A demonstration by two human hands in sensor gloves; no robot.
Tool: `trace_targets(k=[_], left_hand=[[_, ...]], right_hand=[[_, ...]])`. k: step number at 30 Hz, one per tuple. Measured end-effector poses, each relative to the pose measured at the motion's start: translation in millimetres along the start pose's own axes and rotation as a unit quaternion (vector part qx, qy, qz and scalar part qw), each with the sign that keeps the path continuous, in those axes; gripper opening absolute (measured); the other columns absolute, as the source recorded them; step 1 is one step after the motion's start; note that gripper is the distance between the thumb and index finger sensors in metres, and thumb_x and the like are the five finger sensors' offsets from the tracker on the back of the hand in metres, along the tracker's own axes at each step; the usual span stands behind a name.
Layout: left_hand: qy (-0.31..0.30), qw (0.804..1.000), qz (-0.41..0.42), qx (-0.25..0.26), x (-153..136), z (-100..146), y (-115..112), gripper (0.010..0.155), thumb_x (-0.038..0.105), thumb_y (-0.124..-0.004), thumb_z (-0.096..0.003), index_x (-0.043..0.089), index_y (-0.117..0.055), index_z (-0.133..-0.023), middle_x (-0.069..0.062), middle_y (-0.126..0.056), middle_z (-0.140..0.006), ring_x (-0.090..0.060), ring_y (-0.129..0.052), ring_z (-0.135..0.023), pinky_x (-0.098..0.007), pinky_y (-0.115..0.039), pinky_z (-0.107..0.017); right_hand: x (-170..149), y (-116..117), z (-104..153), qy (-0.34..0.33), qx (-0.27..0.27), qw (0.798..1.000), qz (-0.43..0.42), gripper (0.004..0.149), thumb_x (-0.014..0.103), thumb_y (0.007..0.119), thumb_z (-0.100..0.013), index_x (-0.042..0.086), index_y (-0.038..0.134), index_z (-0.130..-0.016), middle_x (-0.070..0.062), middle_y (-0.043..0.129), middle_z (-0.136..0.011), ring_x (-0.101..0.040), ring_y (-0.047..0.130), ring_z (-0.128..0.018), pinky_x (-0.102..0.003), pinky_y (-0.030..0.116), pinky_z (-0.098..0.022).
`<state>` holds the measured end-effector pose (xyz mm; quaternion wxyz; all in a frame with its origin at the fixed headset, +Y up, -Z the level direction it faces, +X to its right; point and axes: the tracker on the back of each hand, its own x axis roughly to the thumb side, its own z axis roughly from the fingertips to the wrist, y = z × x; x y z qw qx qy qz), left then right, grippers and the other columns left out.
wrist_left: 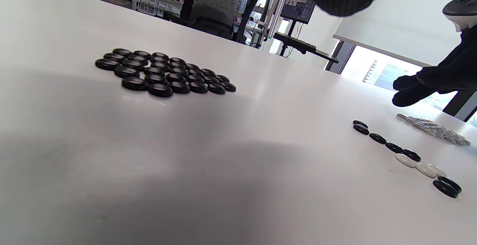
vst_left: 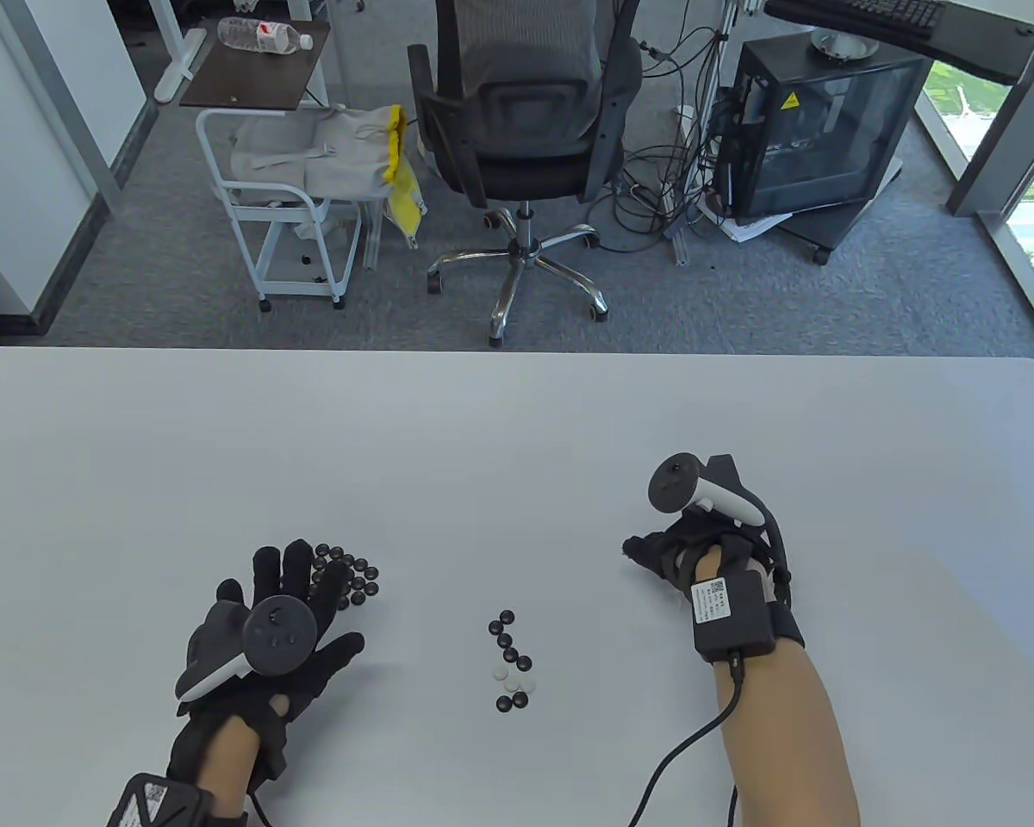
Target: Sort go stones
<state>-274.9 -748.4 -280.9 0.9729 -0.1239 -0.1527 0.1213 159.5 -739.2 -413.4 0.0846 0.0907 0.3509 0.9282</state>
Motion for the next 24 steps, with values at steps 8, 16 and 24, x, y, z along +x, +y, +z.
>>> trace_targets(k=[8, 16, 24], left_hand=[[-0.001, 1.0, -0.003, 0.003, 0.8, 0.2, 0.0, 0.081, 0.055, -0.058, -0.0575, 0.018, -0.018, -0.118, -0.027, 0.01, -0.114, -0.052, 0.015, -0.096, -0.082, -0.002, -0.054], [-0.001, 1.0, -0.002, 0.003, 0.7, 0.6, 0.1, 0.081, 0.055, -0.058, -0.0575, 0.018, -0.018, -0.118, -0.027, 0.01, -0.114, -0.052, 0.014, -0.096, -0.082, -0.002, -0.054], [-0.002, 1.0, 0.003, 0.007, -0.5, 1.4, 0.7, 0.081, 0.055, -0.058, -0.0576, 0.018, -0.018, -0.118, -0.027, 0.01, -0.114, -0.052, 0.014, -0.096, -0.081, -0.002, -0.054]], right_hand=[[84.1, 32.3, 19.7, -0.156, 0.049, 0.982, 0.095, 0.062, 0.049, 0.057, -0.059, 0.011, 0.074, -0.105, -0.037, 0.013, -0.114, -0.065, 0.001, -0.093, -0.089, 0.016, -0.058], [142.3, 78.7, 24.1, -0.243, 0.103, 0.952, 0.155, 0.064, 0.049, 0.056, -0.058, 0.013, 0.063, -0.111, -0.037, 0.007, -0.112, -0.065, -0.001, -0.092, -0.089, 0.016, -0.058], [163.2, 89.4, -1.2, -0.254, 0.095, 0.952, 0.143, 0.064, 0.049, 0.056, -0.059, 0.013, 0.06, -0.112, -0.037, 0.005, -0.112, -0.064, -0.003, -0.093, -0.089, 0.014, -0.058]])
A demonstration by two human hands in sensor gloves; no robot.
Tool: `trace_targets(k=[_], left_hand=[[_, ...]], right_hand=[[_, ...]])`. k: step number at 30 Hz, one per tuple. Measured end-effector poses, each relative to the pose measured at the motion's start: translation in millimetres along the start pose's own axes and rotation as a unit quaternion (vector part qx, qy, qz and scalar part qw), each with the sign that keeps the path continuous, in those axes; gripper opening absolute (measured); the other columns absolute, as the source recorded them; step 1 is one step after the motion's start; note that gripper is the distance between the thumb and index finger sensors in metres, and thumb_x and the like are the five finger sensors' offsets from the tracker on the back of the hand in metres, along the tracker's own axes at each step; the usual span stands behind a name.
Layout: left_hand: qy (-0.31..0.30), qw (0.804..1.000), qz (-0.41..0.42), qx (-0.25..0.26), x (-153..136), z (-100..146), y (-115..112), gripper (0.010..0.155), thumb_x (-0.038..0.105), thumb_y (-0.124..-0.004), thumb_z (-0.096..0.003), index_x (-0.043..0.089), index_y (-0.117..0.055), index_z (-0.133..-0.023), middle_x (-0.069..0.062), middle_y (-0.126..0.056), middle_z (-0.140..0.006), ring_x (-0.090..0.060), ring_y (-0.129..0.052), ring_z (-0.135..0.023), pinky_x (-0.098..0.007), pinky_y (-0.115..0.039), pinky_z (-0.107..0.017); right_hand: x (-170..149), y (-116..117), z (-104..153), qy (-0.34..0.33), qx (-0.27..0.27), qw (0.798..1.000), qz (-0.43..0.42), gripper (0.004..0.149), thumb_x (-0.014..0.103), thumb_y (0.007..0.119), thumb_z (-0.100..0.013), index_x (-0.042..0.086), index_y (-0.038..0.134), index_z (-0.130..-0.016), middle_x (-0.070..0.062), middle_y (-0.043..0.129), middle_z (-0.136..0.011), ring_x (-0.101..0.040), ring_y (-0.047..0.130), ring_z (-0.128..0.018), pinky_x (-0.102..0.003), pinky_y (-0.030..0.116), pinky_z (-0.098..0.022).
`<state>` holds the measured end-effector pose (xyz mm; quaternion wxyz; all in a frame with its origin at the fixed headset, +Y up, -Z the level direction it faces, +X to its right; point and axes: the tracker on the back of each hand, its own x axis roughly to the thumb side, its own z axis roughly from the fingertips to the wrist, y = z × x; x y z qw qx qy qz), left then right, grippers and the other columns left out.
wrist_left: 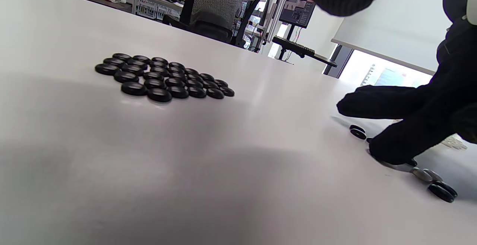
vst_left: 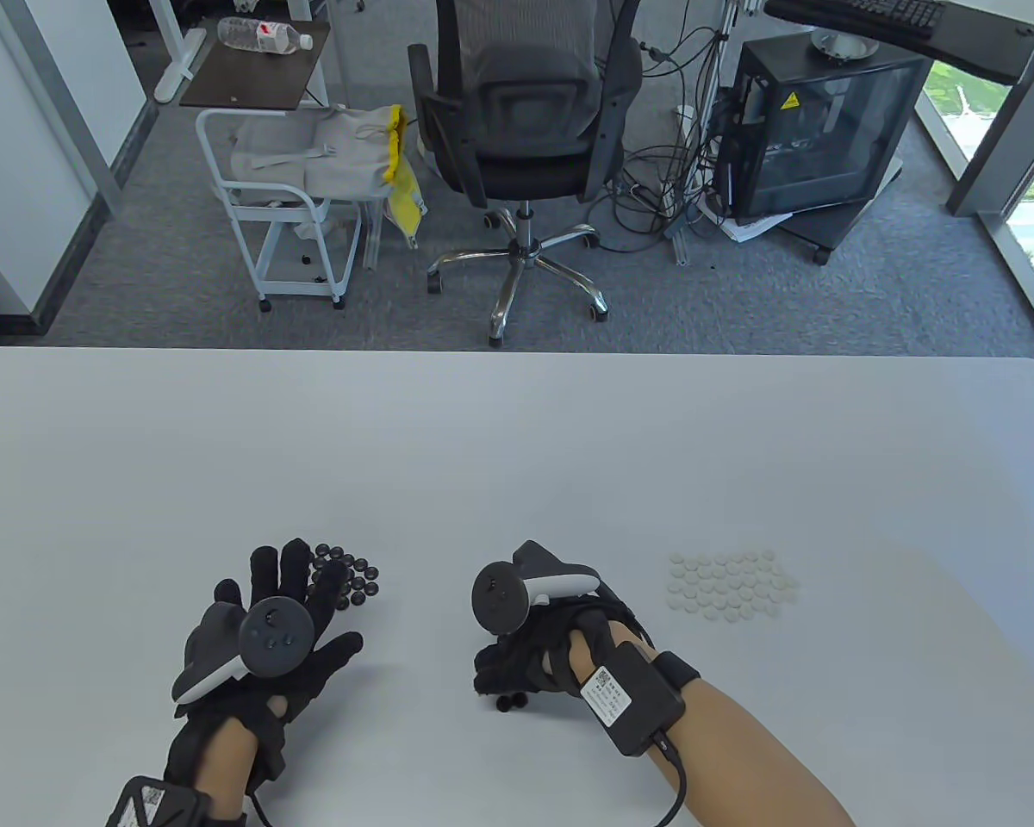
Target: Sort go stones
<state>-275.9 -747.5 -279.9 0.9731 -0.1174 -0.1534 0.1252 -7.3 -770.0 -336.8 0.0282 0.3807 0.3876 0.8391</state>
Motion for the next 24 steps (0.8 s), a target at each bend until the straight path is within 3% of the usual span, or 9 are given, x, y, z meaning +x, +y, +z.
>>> trace_targets(k=[6, 11, 18, 24], left_hand=[[-0.001, 1.0, -0.001, -0.002, 0.2, 0.0, -0.4, 0.081, 0.055, -0.058, -0.0575, 0.018, -0.018, -0.118, -0.027, 0.01, -0.114, -0.052, 0.015, -0.095, -0.082, -0.002, -0.054], [-0.002, 1.0, 0.004, 0.002, -0.9, 1.4, 1.0, 0.081, 0.055, -0.058, -0.0575, 0.018, -0.018, -0.118, -0.027, 0.01, -0.114, -0.052, 0.015, -0.095, -0.082, -0.002, -0.054], [-0.002, 1.0, 0.013, 0.004, -3.8, 1.9, 2.8, 0.081, 0.055, -0.058, -0.0575, 0.018, -0.018, -0.118, -0.027, 0.01, -0.114, -0.052, 0.015, -0.095, -0.082, -0.002, -0.054], [-0.001, 1.0, 0.011, 0.0, -3.7, 0.5, 2.9, 0.081, 0.055, -0.058, -0.0575, 0.018, -0.018, -0.118, -0.027, 0.01, -0.114, -0.052, 0.015, -0.095, -0.082, -0.001, -0.054]], right_hand=[[-11.3, -29.5, -24.8, 0.063, -0.051, 0.997, -0.006, 0.065, 0.049, 0.055, -0.059, 0.012, 0.059, -0.112, -0.036, 0.004, -0.112, -0.064, -0.004, -0.093, -0.089, 0.013, -0.059], [-59.2, -57.0, -18.8, 0.201, -0.082, 0.976, 0.014, 0.065, 0.05, 0.054, -0.058, 0.013, 0.062, -0.111, -0.036, 0.007, -0.112, -0.064, -0.002, -0.093, -0.089, 0.014, -0.059], [-150.5, -53.8, 35.4, 0.322, -0.101, 0.936, -0.1, 0.064, 0.05, 0.054, -0.058, 0.012, 0.063, -0.109, -0.037, 0.009, -0.113, -0.064, -0.001, -0.094, -0.089, 0.014, -0.059], [-193.4, -36.8, 78.7, 0.372, -0.107, 0.909, -0.153, 0.066, 0.05, 0.054, -0.058, 0.01, 0.063, -0.11, -0.037, 0.008, -0.112, -0.065, -0.001, -0.094, -0.089, 0.014, -0.059]])
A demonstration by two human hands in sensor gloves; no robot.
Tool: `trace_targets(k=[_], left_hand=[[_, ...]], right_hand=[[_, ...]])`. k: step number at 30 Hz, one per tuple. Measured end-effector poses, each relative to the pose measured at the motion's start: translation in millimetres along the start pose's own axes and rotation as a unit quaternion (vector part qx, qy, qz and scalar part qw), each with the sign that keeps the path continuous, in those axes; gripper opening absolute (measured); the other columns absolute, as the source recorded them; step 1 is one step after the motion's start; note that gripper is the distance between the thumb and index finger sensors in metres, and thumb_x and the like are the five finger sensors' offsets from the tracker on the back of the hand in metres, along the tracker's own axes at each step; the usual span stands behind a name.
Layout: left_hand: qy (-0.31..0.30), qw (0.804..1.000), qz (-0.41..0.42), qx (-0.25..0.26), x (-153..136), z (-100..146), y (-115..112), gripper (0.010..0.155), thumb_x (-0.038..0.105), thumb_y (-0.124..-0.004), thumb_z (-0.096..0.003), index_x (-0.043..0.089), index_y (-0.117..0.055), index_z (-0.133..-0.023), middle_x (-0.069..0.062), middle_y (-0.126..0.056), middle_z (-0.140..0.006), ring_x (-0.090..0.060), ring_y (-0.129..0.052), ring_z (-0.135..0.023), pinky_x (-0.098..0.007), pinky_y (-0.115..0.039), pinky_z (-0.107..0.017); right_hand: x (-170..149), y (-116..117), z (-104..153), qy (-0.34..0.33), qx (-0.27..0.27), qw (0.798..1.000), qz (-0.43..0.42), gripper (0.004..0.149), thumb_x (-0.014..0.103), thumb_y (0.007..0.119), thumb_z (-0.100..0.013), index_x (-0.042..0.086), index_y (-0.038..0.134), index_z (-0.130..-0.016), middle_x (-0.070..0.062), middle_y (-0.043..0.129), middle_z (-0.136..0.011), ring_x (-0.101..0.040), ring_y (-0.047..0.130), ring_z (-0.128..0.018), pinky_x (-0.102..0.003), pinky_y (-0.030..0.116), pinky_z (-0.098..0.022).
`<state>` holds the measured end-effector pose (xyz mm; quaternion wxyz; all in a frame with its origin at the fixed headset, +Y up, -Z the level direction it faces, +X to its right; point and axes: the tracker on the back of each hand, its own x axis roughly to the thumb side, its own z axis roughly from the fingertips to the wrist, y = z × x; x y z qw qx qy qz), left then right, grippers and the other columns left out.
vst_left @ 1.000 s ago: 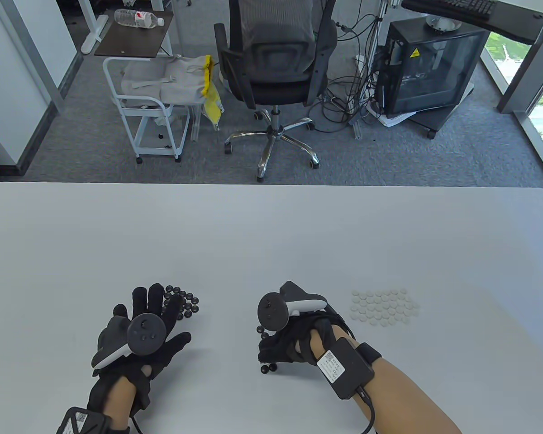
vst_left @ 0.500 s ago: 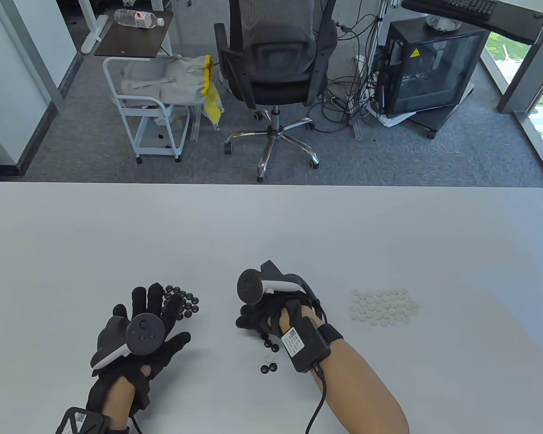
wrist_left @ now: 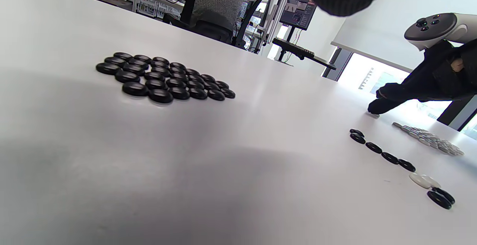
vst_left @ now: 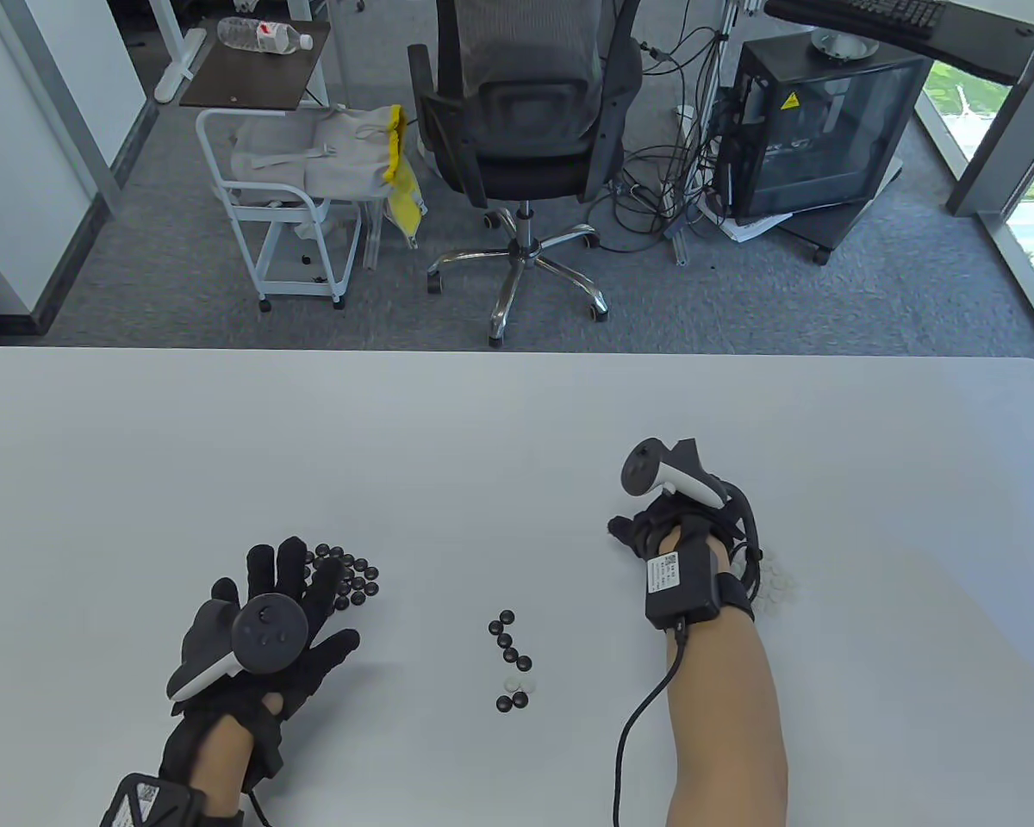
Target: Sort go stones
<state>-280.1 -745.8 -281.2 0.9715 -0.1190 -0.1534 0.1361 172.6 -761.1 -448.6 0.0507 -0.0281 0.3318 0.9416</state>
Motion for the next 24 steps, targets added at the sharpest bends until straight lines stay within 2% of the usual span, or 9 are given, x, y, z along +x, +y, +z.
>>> trace_targets(k=[5, 14, 19, 24], left_hand=[[0.003, 1.0, -0.005, -0.008, 0.5, -3.3, -2.7, 0.081, 0.055, -0.058, -0.0576, 0.018, -0.018, -0.118, -0.027, 0.01, -0.114, -0.052, 0.015, -0.095, -0.082, -0.001, -0.054], [0.01, 1.0, -0.009, -0.019, 0.9, -5.5, -4.9, 0.081, 0.055, -0.058, -0.0575, 0.018, -0.018, -0.118, -0.027, 0.01, -0.114, -0.052, 0.015, -0.095, -0.081, -0.001, -0.054], [0.01, 1.0, -0.007, -0.017, 0.5, -5.1, -4.3, 0.081, 0.055, -0.058, -0.0575, 0.018, -0.018, -0.118, -0.027, 0.01, -0.114, -0.052, 0.015, -0.095, -0.082, -0.001, -0.054], [0.009, 1.0, -0.006, -0.015, -0.2, -5.6, -4.4, 0.081, 0.055, -0.058, -0.0576, 0.018, -0.018, -0.118, -0.027, 0.01, -0.114, -0.052, 0.015, -0.095, -0.081, -0.001, -0.054]], right_hand=[[-30.7, 2.0, 5.1, 0.015, 0.001, 0.999, -0.032, 0.067, 0.05, 0.053, -0.058, 0.01, 0.062, -0.111, -0.038, 0.007, -0.112, -0.065, -0.001, -0.094, -0.089, 0.014, -0.059], [-38.9, 2.8, 11.7, 0.01, 0.015, 0.999, -0.045, 0.068, 0.05, 0.053, -0.058, 0.008, 0.066, -0.109, -0.038, 0.011, -0.113, -0.065, 0.001, -0.094, -0.089, 0.015, -0.059], [-33.4, -3.6, 19.0, 0.003, 0.02, 0.999, -0.041, 0.068, 0.05, 0.053, -0.058, 0.008, 0.066, -0.11, -0.038, 0.01, -0.113, -0.065, 0.0, -0.094, -0.089, 0.015, -0.059], [2.3, -10.7, 38.0, -0.081, 0.017, 0.997, -0.003, 0.066, 0.049, 0.055, -0.059, 0.009, 0.069, -0.109, -0.037, 0.01, -0.113, -0.065, -0.001, -0.094, -0.089, 0.015, -0.059]])
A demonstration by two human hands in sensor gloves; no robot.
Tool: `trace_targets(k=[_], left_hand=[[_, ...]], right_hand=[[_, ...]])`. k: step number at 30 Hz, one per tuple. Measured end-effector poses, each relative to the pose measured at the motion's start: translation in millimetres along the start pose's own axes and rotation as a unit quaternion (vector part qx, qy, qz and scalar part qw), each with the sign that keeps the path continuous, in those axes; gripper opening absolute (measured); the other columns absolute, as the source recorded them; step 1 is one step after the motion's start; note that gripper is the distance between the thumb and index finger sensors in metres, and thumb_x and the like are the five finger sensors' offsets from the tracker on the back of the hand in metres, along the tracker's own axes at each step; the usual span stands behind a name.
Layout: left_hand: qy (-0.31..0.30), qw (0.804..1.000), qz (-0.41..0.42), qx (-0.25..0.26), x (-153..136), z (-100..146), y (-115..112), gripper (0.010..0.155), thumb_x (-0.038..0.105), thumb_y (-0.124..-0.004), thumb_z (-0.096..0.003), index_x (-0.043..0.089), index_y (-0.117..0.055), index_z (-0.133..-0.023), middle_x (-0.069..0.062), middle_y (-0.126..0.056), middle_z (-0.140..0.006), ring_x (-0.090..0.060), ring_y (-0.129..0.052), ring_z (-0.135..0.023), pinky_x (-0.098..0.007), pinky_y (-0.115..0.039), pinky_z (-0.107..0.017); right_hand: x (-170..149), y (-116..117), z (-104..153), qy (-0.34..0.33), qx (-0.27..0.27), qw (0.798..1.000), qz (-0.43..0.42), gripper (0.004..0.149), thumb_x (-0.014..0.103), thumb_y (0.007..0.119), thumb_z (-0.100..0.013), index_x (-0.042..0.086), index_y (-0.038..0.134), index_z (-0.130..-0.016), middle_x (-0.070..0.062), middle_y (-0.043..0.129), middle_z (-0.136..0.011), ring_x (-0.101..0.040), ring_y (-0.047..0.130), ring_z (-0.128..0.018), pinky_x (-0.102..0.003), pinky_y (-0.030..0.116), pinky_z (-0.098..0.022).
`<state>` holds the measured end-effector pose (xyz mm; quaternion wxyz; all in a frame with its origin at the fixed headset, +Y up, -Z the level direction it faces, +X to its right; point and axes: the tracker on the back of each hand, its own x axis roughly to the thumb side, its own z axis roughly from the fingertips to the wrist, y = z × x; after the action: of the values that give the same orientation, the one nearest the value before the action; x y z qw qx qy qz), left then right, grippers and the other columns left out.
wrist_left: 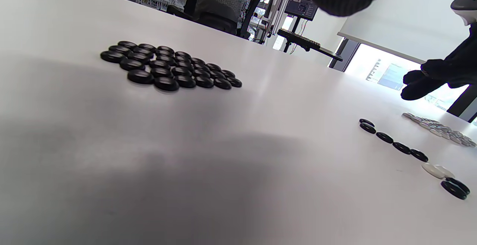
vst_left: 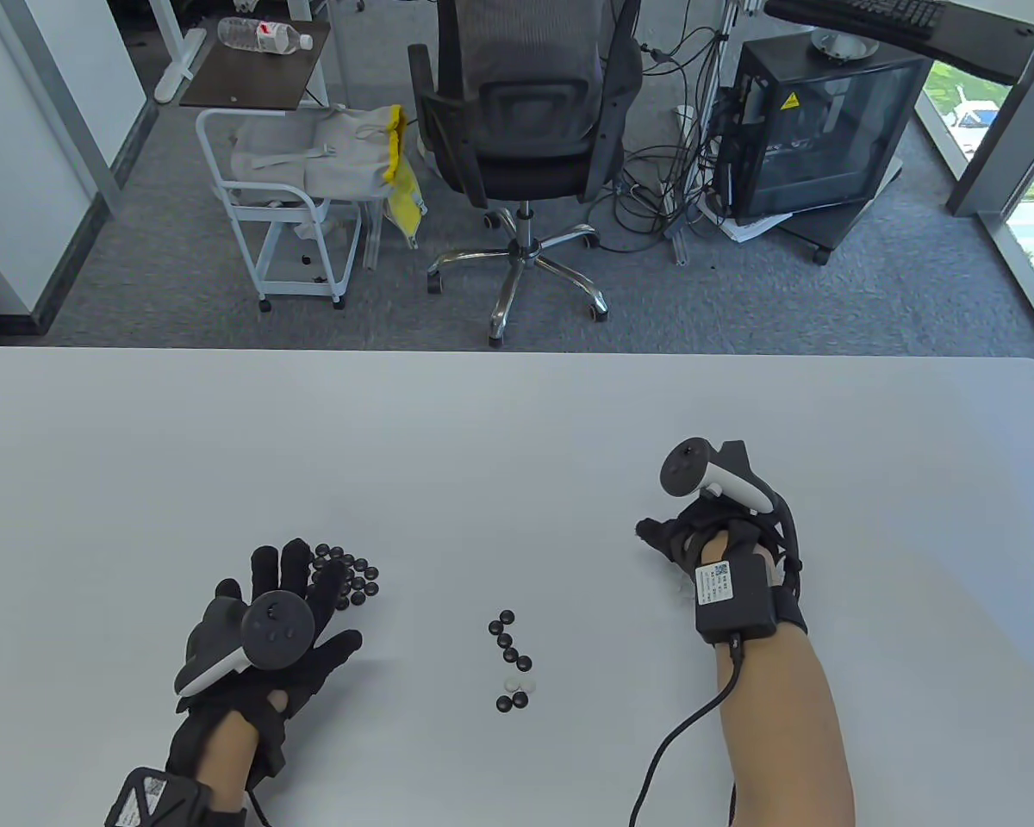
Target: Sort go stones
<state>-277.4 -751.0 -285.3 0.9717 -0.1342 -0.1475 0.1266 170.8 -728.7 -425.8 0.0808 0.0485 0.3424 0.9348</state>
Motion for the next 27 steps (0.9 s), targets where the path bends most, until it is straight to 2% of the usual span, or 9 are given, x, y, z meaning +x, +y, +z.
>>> trace_targets(k=[6, 11, 17, 27], left_hand=[[-0.002, 1.0, 0.002, 0.005, -0.4, 0.9, 1.2, 0.081, 0.055, -0.058, -0.0575, 0.018, -0.018, -0.118, -0.027, 0.011, -0.114, -0.052, 0.015, -0.095, -0.081, -0.001, -0.054], [-0.001, 1.0, -0.001, 0.004, -0.1, 0.9, 0.6, 0.081, 0.055, -0.058, -0.0576, 0.018, -0.018, -0.118, -0.027, 0.01, -0.114, -0.052, 0.015, -0.095, -0.082, -0.001, -0.054], [-0.003, 1.0, -0.003, 0.007, -0.1, 1.3, 0.5, 0.081, 0.055, -0.058, -0.0576, 0.018, -0.018, -0.118, -0.027, 0.01, -0.114, -0.052, 0.015, -0.095, -0.081, -0.002, -0.054], [-0.002, 1.0, 0.002, 0.009, -0.9, 2.2, 0.9, 0.081, 0.055, -0.058, -0.0575, 0.018, -0.018, -0.118, -0.027, 0.01, -0.114, -0.052, 0.015, -0.095, -0.081, -0.001, -0.054]], right_hand=[[64.7, 30.1, 25.8, -0.15, 0.052, 0.983, 0.09, 0.064, 0.049, 0.056, -0.058, 0.01, 0.077, -0.104, -0.036, 0.014, -0.113, -0.065, 0.002, -0.094, -0.089, 0.017, -0.059], [100.9, 59.4, 42.5, -0.221, 0.084, 0.964, 0.122, 0.063, 0.05, 0.056, -0.058, 0.011, 0.076, -0.104, -0.036, 0.014, -0.114, -0.065, 0.002, -0.094, -0.089, 0.015, -0.057], [122.6, 88.7, 48.7, -0.265, 0.121, 0.947, 0.138, 0.064, 0.05, 0.054, -0.058, 0.011, 0.073, -0.106, -0.036, 0.011, -0.113, -0.065, 0.001, -0.093, -0.089, 0.017, -0.058], [125.3, 110.1, 40.6, -0.268, 0.147, 0.941, 0.146, 0.063, 0.05, 0.054, -0.058, 0.014, 0.068, -0.108, -0.036, 0.007, -0.112, -0.064, -0.002, -0.092, -0.089, 0.015, -0.058]])
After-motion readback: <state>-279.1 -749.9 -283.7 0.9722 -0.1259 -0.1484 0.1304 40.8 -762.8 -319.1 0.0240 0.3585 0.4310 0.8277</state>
